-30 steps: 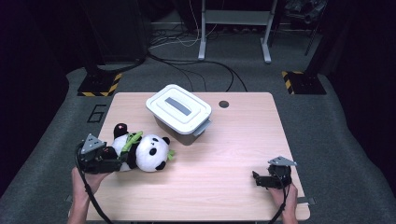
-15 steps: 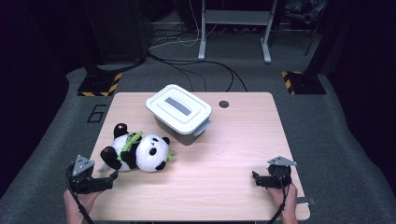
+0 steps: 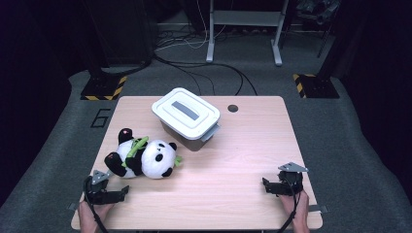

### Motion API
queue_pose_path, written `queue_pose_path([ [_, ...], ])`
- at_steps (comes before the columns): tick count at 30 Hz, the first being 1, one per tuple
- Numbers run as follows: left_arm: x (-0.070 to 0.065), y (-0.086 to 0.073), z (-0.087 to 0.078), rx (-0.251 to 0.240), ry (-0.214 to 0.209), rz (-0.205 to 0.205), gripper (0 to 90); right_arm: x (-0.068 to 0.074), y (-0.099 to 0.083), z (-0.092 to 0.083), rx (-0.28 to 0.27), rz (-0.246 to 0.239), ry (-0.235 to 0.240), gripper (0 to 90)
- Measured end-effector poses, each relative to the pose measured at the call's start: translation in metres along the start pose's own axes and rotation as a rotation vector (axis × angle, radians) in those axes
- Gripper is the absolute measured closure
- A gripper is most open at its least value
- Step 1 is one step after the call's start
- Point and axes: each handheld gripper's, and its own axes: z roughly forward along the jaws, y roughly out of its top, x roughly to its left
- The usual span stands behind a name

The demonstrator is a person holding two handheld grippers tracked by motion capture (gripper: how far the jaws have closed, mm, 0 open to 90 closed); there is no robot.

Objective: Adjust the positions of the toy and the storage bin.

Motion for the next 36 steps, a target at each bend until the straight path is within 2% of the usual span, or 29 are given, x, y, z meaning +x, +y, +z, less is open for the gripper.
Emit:
queue_pose_path([
  [6,0.0,0.0,0.001,-0.001,-0.005,-0.005,0.0,0.007,0.005,-0.002,0.001,0.006,0.036,2.8],
  [8,0.0,0.0,0.001,-0.001,-0.005,-0.006,0.0,0.011,0.011,-0.003,-0.011,-0.01,0.044,2.7],
  [9,0.0,0.0,0.001,-0.001,-0.005,-0.006,0.0,0.019,0.022,-0.006,-0.019,-0.028,0.053,2.7],
  [12,0.0,0.0,0.001,-0.002,-0.005,-0.006,0.0,0.026,0.033,-0.008,-0.019,-0.05,0.062,2.7],
  [13,0.0,0.0,0.001,-0.001,-0.005,-0.006,0.0,0.031,0.043,-0.008,-0.028,-0.061,0.085,2.6],
  [14,0.0,0.0,0.001,-0.001,-0.005,-0.006,0.0,0.031,0.043,-0.008,-0.028,-0.061,0.085,2.6],
  [20,0.0,0.0,0.001,-0.002,-0.005,-0.006,0.0,0.051,0.075,-0.004,-0.035,-0.105,0.138,2.5],
  [22,0.0,0.0,0.001,-0.002,-0.005,-0.006,0.0,0.053,0.078,-0.003,-0.035,-0.105,0.143,2.5],
  [28,0.0,0.0,0.0,0.007,-0.006,0.001,0.0,0.068,0.108,0.006,-0.047,-0.135,0.17,2.5],
  [29,0.0,0.0,0.0,0.008,-0.006,0.002,0.0,0.068,0.108,0.006,-0.047,-0.135,0.17,2.5],
  [36,0.0,0.0,0.0,0.008,-0.007,0.004,0.0,0.079,0.139,0.01,-0.064,-0.163,0.199,3.2],
])
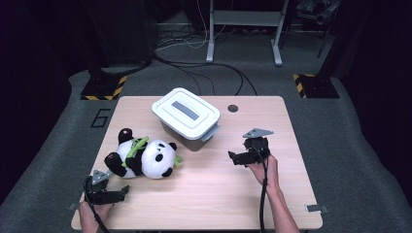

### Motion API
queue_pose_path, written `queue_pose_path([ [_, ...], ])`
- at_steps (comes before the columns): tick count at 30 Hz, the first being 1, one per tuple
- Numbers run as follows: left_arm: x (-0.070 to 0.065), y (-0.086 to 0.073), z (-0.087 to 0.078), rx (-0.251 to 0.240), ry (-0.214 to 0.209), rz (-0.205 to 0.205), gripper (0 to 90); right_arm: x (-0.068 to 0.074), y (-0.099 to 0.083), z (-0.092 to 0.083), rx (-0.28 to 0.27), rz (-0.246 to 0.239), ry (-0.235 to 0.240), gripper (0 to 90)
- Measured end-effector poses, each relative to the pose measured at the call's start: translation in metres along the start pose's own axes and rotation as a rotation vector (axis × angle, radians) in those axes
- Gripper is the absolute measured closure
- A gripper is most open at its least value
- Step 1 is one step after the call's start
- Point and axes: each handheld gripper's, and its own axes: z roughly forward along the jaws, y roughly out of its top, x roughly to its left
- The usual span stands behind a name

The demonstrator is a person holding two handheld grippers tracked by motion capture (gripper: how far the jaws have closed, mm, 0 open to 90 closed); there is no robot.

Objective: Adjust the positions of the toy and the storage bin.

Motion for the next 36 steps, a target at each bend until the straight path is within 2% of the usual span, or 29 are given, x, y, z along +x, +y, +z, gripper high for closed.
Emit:
queue_pose_path([
  [2,0.0,0.0,0.0,0.0,0.0,0.0,0.0,0.004,0.013,0.004,-0.008,-0.02,0.013,3.4],
  [3,0.0,0.0,0.0,0.0,-0.001,0.0,0.0,0.004,0.013,0.004,-0.008,-0.02,0.013,3.4],
  [12,0.0,0.0,0.0,0.0,-0.001,0.0,0.0,0.016,0.052,0.019,-0.023,-0.062,0.033,3.8],
  [14,0.0,0.0,0.0,-0.001,-0.002,0.001,0.0,0.019,0.065,0.025,-0.027,-0.086,0.039,4.1],
  [17,0.0,0.0,0.0,-0.001,-0.003,0.0,0.0,0.02,0.071,0.029,-0.031,-0.093,0.043,4.1],
  [19,0.0,0.0,0.0,0.0,-0.004,0.0,0.0,0.025,0.082,0.036,-0.027,-0.094,0.05,4.3],
  [26,0.0,0.0,0.0,0.0,-0.003,0.0,0.0,0.028,0.1,0.048,-0.032,-0.11,0.06,4.5],
  [36,0.0,0.0,0.0,-0.006,-0.001,0.0,0.0,0.034,0.119,0.075,0.007,-0.115,0.078,4.7],
])
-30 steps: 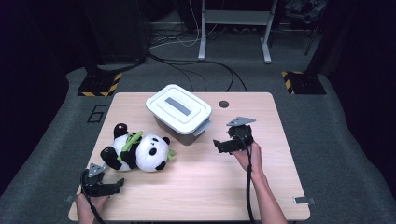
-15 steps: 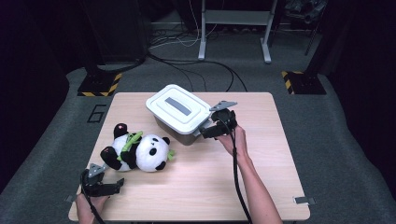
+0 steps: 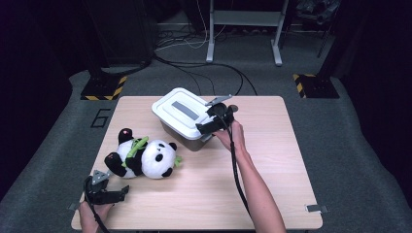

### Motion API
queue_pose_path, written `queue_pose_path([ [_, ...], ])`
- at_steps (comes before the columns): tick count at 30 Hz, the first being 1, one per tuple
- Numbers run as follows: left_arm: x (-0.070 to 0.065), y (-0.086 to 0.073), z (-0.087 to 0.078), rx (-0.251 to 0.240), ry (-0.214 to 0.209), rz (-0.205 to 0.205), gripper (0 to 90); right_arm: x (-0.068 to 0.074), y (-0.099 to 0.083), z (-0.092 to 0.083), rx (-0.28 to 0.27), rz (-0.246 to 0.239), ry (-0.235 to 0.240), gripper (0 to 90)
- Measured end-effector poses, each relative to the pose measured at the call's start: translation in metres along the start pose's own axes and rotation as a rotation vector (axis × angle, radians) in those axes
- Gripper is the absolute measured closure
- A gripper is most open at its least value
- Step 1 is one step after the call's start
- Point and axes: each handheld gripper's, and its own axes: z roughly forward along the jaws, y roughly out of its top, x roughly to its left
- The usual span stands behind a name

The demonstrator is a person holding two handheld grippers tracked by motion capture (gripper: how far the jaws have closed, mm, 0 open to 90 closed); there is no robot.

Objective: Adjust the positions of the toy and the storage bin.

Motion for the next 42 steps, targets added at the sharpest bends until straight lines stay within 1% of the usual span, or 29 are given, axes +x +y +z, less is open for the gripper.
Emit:
queue_pose_path([
  [2,0.0,0.0,0.0,0.005,-0.001,0.001,0.0,0.003,0.003,0.005,0.016,0.021,0.005,4.7],
  [3,0.0,0.0,0.0,0.005,-0.001,0.001,0.0,0.005,0.006,0.012,0.017,0.017,0.012,4.8],
  [4,0.0,0.0,0.0,0.005,-0.001,0.001,0.0,0.005,0.006,0.012,0.017,0.017,0.012,4.8],
  [5,0.0,0.0,0.0,0.0,0.0,-0.006,0.0,0.008,0.008,0.019,0.036,0.003,0.001,4.8],
  [7,0.0,0.0,0.0,-0.001,-0.001,-0.005,0.0,0.009,0.009,0.022,0.035,-0.003,-0.001,5.2],
  [8,0.0,0.0,0.0,-0.001,0.0,-0.005,0.0,0.011,0.011,0.025,0.045,0.0,-0.006,5.1],
  [10,0.0,0.0,0.0,0.0,-0.001,-0.005,0.0,0.012,0.014,0.029,0.039,0.001,-0.002,4.0],
  [11,0.0,0.0,0.0,0.001,-0.001,-0.005,0.0,0.012,0.015,0.03,0.04,-0.009,-0.009,4.7],
  [12,0.0,0.0,0.0,0.0,0.0,-0.005,0.0,0.013,0.017,0.03,0.032,-0.005,-0.005,10.7],
  [13,0.0,0.0,0.0,-0.001,0.0,-0.006,0.0,0.013,0.019,0.03,0.018,0.006,0.005,13.9],
  [14,0.0,0.0,0.0,0.002,-0.001,-0.001,0.0,0.013,0.02,0.031,0.012,-0.003,-0.005,14.4],
  [15,0.0,0.0,0.0,0.005,-0.001,0.001,0.0,0.014,0.022,0.032,0.02,-0.01,-0.003,17.9],
  [16,0.0,0.0,0.0,0.005,-0.001,0.001,0.0,0.015,0.024,0.033,0.023,-0.004,0.004,21.2],
  [17,0.0,0.0,0.0,0.005,-0.001,0.001,0.0,0.016,0.026,0.036,0.014,-0.005,0.008,27.0],
  [18,0.0,0.0,0.0,0.001,-0.001,-0.001,0.0,0.017,0.028,0.037,0.016,0.003,0.017,29.1],
  [22,0.0,0.0,0.0,0.001,-0.002,-0.001,0.0,0.017,0.032,0.041,0.017,0.0,0.02,30.7],
  [24,0.0,0.0,0.0,0.0,-0.002,-0.001,0.0,0.015,0.034,0.043,0.019,0.013,0.036,31.2],
  [25,0.0,0.0,0.0,0.001,-0.002,-0.002,0.0,0.014,0.035,0.043,0.012,0.023,0.027,45.9],
  [26,0.0,0.0,0.0,0.0,-0.003,-0.002,0.0,0.011,0.036,0.04,-0.007,0.046,0.013,44.2],
  [28,0.0,0.0,0.0,0.001,-0.003,-0.002,0.0,0.009,0.036,0.04,-0.008,0.049,0.011,44.6],
  [29,0.0,0.0,0.0,0.0,-0.003,-0.002,0.0,0.008,0.036,0.04,-0.005,0.041,-0.001,45.2],
  [30,0.0,0.0,0.0,0.0,-0.003,-0.001,0.0,0.008,0.036,0.041,0.007,0.052,-0.003,45.4],
  [31,0.0,0.0,0.0,-0.001,-0.003,-0.001,0.0,0.006,0.036,0.043,0.004,0.039,-0.003,46.3],
  [33,0.0,0.0,0.0,-0.001,-0.002,0.0,0.0,0.006,0.035,0.044,-0.001,0.043,-0.005,50.5],
  [35,0.0,0.0,0.0,-0.001,-0.002,-0.001,0.0,0.007,0.035,0.047,0.002,0.041,-0.009,57.8],
  [36,0.0,0.0,0.0,-0.001,-0.002,0.0,0.0,0.006,0.034,0.048,-0.008,0.041,-0.003,62.2],
  [37,0.0,0.0,0.0,-0.001,-0.002,-0.001,0.0,0.006,0.034,0.048,-0.01,0.044,-0.003,64.2],
  [40,0.0,0.0,0.0,0.004,-0.004,0.001,0.0,0.004,0.032,0.048,-0.021,0.022,0.002,65.4],
  [42,0.0,0.0,0.0,0.004,-0.004,0.001,0.0,0.005,0.032,0.047,-0.018,0.033,0.005,65.7],
])
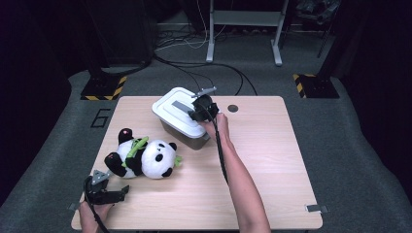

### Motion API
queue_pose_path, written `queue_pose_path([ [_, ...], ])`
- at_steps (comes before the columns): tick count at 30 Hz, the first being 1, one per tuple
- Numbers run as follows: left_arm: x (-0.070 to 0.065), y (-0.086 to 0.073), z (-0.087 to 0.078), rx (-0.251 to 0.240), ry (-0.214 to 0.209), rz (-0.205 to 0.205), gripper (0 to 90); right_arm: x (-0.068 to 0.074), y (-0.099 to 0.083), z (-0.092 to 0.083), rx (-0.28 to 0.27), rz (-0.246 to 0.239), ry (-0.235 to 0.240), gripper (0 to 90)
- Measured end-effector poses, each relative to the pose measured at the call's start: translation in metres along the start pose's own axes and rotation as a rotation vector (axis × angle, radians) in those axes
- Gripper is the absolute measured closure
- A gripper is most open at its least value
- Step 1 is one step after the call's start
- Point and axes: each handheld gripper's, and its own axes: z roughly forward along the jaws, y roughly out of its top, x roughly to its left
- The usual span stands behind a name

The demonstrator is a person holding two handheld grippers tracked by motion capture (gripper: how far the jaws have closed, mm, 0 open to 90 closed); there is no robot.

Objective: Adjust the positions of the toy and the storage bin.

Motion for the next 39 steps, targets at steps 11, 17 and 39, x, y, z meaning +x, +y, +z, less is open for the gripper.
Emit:
queue_pose_path([
  [11,0.0,0.0,0.0,-0.002,0.002,-0.001,0.1,-0.004,-0.003,-0.004,0.004,-0.017,0.012,66.8],
  [17,-0.001,0.0,0.001,-0.012,0.002,-0.009,0.1,-0.005,-0.006,-0.009,0.011,-0.01,0.016,67.1],
  [39,-0.001,0.0,0.001,-0.01,0.002,-0.009,0.2,-0.014,-0.028,-0.036,0.011,-0.016,0.019,67.2],
])
